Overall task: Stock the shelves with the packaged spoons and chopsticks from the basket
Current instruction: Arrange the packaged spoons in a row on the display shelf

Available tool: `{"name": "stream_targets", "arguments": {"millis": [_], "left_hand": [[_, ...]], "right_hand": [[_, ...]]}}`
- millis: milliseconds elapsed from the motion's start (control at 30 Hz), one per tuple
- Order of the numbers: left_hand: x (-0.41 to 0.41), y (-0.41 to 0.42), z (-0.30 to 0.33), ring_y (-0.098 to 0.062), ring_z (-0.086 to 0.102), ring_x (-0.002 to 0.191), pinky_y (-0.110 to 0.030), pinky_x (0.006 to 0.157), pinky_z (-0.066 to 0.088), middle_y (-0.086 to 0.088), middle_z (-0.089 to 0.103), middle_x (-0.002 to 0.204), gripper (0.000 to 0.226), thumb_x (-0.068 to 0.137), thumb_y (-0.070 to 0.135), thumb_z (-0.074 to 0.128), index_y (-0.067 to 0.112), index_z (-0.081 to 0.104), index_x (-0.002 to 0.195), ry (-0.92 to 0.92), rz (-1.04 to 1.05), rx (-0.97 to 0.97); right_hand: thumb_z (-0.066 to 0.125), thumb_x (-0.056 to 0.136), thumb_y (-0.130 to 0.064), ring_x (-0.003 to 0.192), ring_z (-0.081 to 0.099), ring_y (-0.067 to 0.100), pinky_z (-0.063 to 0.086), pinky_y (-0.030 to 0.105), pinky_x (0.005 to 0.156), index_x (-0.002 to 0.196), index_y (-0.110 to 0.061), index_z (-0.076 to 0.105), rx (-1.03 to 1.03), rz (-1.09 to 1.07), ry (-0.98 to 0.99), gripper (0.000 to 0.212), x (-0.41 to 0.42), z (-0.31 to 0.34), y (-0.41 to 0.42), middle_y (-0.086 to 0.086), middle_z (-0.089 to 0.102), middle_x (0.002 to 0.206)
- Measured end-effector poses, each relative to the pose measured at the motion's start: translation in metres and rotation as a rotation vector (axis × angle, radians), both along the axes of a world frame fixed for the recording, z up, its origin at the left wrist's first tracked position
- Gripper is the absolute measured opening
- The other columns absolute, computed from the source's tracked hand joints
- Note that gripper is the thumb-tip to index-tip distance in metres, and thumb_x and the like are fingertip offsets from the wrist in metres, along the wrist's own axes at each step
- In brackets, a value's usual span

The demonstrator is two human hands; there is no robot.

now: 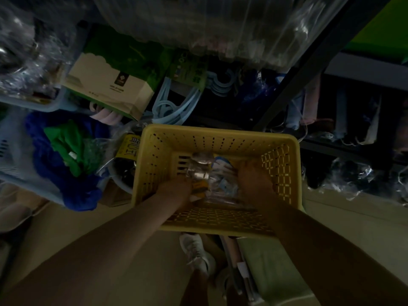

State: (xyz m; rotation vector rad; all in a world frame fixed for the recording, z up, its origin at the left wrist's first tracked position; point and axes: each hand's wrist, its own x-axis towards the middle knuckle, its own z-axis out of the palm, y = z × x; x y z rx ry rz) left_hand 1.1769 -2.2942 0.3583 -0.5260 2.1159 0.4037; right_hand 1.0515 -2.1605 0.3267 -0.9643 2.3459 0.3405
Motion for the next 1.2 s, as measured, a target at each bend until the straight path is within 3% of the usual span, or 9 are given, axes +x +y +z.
{"name": "stream_targets", "arguments": {"millis": [167, 333, 467, 567, 700, 833, 967, 1067, 1200], "left_hand": [[0.001, -0.003, -0.013, -0.033, 0.041, 0.126, -0.043, 0.095, 0.043, -0.015, 0.041, 0.139, 0.078, 0.081, 0.043, 0.061, 0.012, 0.022, 0.141, 0.048, -0.01, -0.096], [0.003, 0.0, -0.023, -0.026, 0.055, 0.115, -0.037, 0.087, 0.048, -0.009, 0.055, 0.127, 0.054, 0.084, 0.032, 0.062, 0.016, 0.041, 0.132, 0.011, 0.118, -0.104], [0.0, -0.001, -0.013, -0.025, 0.056, 0.113, -0.034, 0.083, 0.048, -0.005, 0.058, 0.123, 0.038, 0.085, 0.034, 0.062, 0.016, 0.056, 0.118, -0.027, 0.147, -0.131], [-0.005, -0.001, 0.004, -0.025, 0.06, 0.106, -0.034, 0.081, 0.049, -0.008, 0.061, 0.116, 0.035, 0.086, 0.026, 0.06, 0.012, 0.056, 0.118, 0.021, 0.13, -0.137], [-0.006, -0.008, 0.043, -0.023, 0.061, 0.086, -0.031, 0.069, 0.048, -0.008, 0.062, 0.096, 0.021, 0.091, 0.018, 0.05, 0.009, 0.06, 0.106, 0.153, 0.053, -0.143], [0.0, -0.02, 0.113, -0.017, 0.049, 0.067, -0.028, 0.059, 0.038, -0.002, 0.05, 0.074, 0.025, 0.091, 0.032, 0.052, 0.009, 0.06, 0.09, 0.329, 0.167, -0.059], [0.011, -0.016, 0.179, -0.016, 0.046, 0.054, -0.028, 0.051, 0.03, 0.0, 0.042, 0.057, 0.03, 0.088, 0.032, 0.057, 0.019, 0.047, 0.062, 0.596, 0.297, 0.037], [0.006, -0.003, 0.223, -0.024, 0.054, 0.063, -0.03, 0.055, 0.034, -0.006, 0.05, 0.063, 0.025, 0.088, 0.033, 0.057, 0.018, 0.052, 0.069, 0.712, 0.338, 0.149], [-0.021, 0.023, 0.287, -0.015, 0.056, 0.071, -0.028, 0.057, 0.038, 0.002, 0.057, 0.074, 0.012, 0.091, 0.033, 0.052, 0.026, 0.05, 0.081, 0.898, 0.271, 0.231]], "right_hand": [[0.062, 0.084, -0.023, 0.132, 0.032, 0.037, 0.035, 0.046, 0.106, 0.139, -0.007, 0.03, -0.041, -0.082, -0.114, 0.065, 0.002, -0.007, 0.005, 0.018, 0.032, 0.142], [0.049, 0.093, -0.015, 0.114, 0.057, 0.032, 0.047, 0.037, 0.09, 0.124, -0.008, 0.049, -0.106, -0.209, -0.224, 0.032, -0.001, -0.006, -0.001, 0.017, 0.058, 0.125], [0.045, 0.093, -0.01, 0.112, 0.057, 0.034, 0.048, 0.039, 0.086, 0.118, -0.006, 0.05, -0.064, -0.189, -0.234, 0.025, -0.004, 0.012, -0.002, 0.017, 0.058, 0.122], [0.04, 0.096, -0.008, 0.111, 0.058, 0.032, 0.048, 0.038, 0.083, 0.097, -0.008, 0.058, 0.012, -0.118, -0.192, 0.018, -0.001, 0.029, -0.006, 0.016, 0.059, 0.122], [0.044, 0.094, -0.008, 0.107, 0.062, 0.028, 0.048, 0.036, 0.074, 0.109, -0.01, 0.061, 0.023, -0.109, -0.066, 0.023, 0.002, 0.067, -0.011, 0.01, 0.063, 0.118], [0.04, 0.095, -0.009, 0.1, 0.063, 0.031, 0.046, 0.034, 0.072, 0.092, -0.005, 0.059, -0.142, -0.103, -0.172, 0.019, -0.008, 0.132, -0.004, 0.015, 0.064, 0.102], [0.048, 0.093, -0.039, 0.09, 0.061, 0.031, 0.047, 0.036, 0.07, 0.106, -0.01, 0.049, -0.417, -0.228, -0.203, 0.032, -0.019, 0.201, 0.023, 0.014, 0.061, 0.097], [0.055, 0.084, -0.054, 0.08, 0.061, 0.028, 0.043, 0.033, 0.059, 0.098, -0.016, 0.047, -0.586, -0.321, -0.107, 0.041, -0.021, 0.255, 0.05, 0.006, 0.059, 0.086], [0.062, 0.079, -0.05, 0.089, 0.064, 0.029, 0.046, 0.037, 0.067, 0.102, -0.013, 0.055, -0.822, -0.411, 0.111, 0.044, -0.019, 0.329, 0.093, 0.01, 0.068, 0.095]]}}
